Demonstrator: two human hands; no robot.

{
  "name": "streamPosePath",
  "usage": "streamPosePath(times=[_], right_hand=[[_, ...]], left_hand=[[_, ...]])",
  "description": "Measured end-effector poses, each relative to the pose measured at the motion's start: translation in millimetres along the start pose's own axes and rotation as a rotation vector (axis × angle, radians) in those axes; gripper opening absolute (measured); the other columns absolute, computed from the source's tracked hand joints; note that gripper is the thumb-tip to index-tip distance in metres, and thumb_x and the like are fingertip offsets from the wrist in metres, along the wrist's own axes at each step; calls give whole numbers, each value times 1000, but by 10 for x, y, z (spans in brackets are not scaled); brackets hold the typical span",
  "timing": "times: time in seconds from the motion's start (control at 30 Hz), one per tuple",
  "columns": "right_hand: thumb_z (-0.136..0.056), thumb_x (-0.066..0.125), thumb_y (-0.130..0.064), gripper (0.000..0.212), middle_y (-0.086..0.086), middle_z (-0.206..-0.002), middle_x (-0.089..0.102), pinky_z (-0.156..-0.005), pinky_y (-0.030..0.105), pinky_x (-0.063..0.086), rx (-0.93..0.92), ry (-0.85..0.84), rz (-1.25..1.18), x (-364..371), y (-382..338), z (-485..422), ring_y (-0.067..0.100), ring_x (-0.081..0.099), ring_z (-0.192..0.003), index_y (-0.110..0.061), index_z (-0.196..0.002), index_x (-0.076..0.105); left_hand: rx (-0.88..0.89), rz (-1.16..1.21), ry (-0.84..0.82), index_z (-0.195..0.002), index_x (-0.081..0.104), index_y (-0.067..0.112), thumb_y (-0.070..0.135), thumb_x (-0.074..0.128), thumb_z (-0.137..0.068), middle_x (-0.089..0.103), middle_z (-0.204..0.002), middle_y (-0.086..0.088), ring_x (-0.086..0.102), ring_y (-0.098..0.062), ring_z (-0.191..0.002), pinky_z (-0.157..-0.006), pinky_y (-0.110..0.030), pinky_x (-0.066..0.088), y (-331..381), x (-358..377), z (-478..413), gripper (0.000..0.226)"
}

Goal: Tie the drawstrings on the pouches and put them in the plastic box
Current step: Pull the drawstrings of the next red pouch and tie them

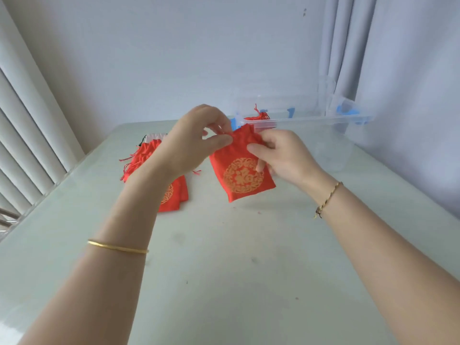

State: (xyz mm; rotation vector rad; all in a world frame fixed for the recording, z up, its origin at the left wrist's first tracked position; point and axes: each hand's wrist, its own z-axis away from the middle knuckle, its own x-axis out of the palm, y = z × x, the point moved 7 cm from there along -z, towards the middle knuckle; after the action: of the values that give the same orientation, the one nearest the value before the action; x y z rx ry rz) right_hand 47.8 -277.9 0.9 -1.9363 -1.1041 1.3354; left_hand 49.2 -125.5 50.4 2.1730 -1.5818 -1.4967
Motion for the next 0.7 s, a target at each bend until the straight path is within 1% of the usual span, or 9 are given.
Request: streamPosePath(times=[0.07,0.13,0.2,0.27,0.37,0.43,0.57,0.63,0.7], right_hand=[[-90,56,-15,18,11,-57,60,-46,19,39,24,17,-19,-166,90,70,4,47,-38,2,-90,63],[-90,57,-12,13,11,-58,61,-46,20,41,53,-12,-37,-237,181,106,6,49,-40,-3,-93,65],[-88,59,-10,7,11,-58,61,-44,22,40,76,-57,-29,-263,257,123,13,56,-46,-5,-89,65],[-85,62,-8,3,10,-59,60,-43,20,36,93,-92,2,-272,292,116,20,57,-51,-6,-86,64],[-82,65,-7,10,-8,-45,56,-42,11,33,90,-115,74,-354,307,96,12,53,-46,0,-90,66],[-82,67,-10,11,-11,-39,54,-46,12,35,88,-110,117,-444,322,83,8,51,-44,0,-87,68],[-83,67,-15,16,-9,-49,60,-41,11,33,92,-68,183,-589,349,73,2,42,-34,-9,-68,67],[-83,66,-16,16,-2,-62,65,-39,12,32,108,-60,210,-620,370,73,2,41,-32,-12,-68,67],[-84,65,-16,15,2,-66,66,-38,11,31,121,-56,242,-648,397,74,2,41,-32,-12,-69,67]], left_hand=[[-82,94,1,-106,53,28,12,67,-82,56,-109,7,55,1,-84,-77,-16,44,-29,165,11,32],[-180,122,-21,-120,50,23,14,66,-83,56,-103,9,56,-4,-81,-68,-17,48,-127,321,30,41],[-235,88,-47,-115,56,19,12,64,-84,59,-95,4,58,-9,-79,-64,-22,48,-192,451,30,33],[-233,60,-52,-106,62,17,9,63,-84,61,-88,3,58,-7,-75,-65,-15,47,-195,512,26,23],[-212,66,-11,-98,63,19,5,59,-85,61,-84,5,57,-2,-72,-68,-7,43,-169,518,21,19],[-200,79,10,-100,61,22,5,57,-86,58,-85,7,53,2,-68,-66,-5,41,-167,490,9,22],[-167,122,16,-105,57,29,5,57,-87,54,-86,9,49,4,-63,-63,-5,40,-207,466,-26,30],[-162,117,18,-106,56,32,7,57,-87,54,-87,9,49,4,-63,-60,-6,40,-231,460,-36,32],[-174,114,13,-107,56,32,8,59,-86,54,-88,8,50,2,-65,-57,-8,42,-252,451,-35,32]])
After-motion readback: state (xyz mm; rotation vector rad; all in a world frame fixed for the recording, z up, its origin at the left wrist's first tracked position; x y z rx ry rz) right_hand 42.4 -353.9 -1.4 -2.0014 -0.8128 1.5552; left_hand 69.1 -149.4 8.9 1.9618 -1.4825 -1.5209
